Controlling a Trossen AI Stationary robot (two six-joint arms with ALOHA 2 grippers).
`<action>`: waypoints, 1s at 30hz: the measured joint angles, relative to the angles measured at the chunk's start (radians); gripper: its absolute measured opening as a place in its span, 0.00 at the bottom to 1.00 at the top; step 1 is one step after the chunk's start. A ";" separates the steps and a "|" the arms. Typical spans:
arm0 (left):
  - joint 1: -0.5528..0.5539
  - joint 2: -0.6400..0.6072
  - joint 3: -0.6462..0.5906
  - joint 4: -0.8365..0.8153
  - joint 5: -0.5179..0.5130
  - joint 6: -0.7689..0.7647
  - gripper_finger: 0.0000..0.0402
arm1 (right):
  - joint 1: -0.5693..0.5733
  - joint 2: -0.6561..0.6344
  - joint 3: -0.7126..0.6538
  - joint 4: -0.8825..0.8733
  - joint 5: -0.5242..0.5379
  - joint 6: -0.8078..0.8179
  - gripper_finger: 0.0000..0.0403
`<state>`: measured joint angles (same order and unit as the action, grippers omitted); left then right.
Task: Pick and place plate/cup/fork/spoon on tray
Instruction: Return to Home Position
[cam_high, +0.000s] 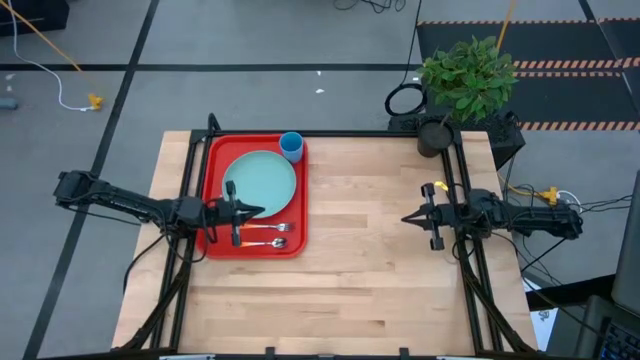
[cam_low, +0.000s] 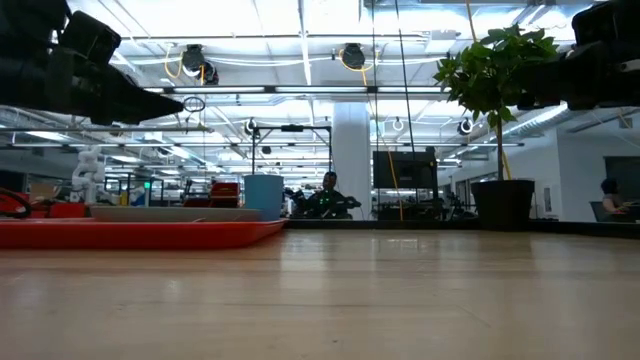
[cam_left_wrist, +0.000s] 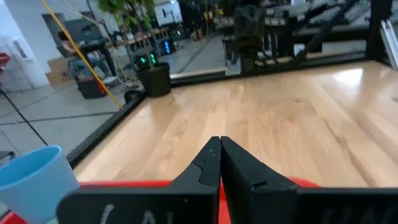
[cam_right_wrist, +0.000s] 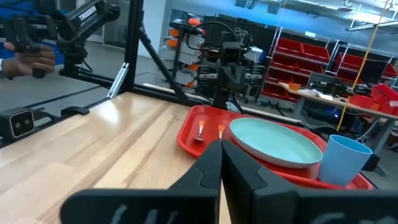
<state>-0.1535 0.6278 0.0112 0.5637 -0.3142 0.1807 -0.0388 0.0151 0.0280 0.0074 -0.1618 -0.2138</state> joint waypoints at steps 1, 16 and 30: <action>-0.002 -0.009 0.000 -0.018 0.005 0.000 0.01 | 0.000 0.000 0.000 0.000 0.000 0.000 0.00; -0.005 -0.203 0.000 -0.172 0.053 0.032 0.02 | 0.000 0.029 0.000 0.051 0.000 -0.007 0.00; -0.004 -0.458 0.000 -0.301 0.052 0.126 0.01 | 0.000 0.029 0.000 0.083 0.000 -0.007 0.00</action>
<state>-0.1574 0.1701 0.0109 0.2629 -0.2619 0.3063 -0.0387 0.0444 0.0280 0.0906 -0.1615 -0.2211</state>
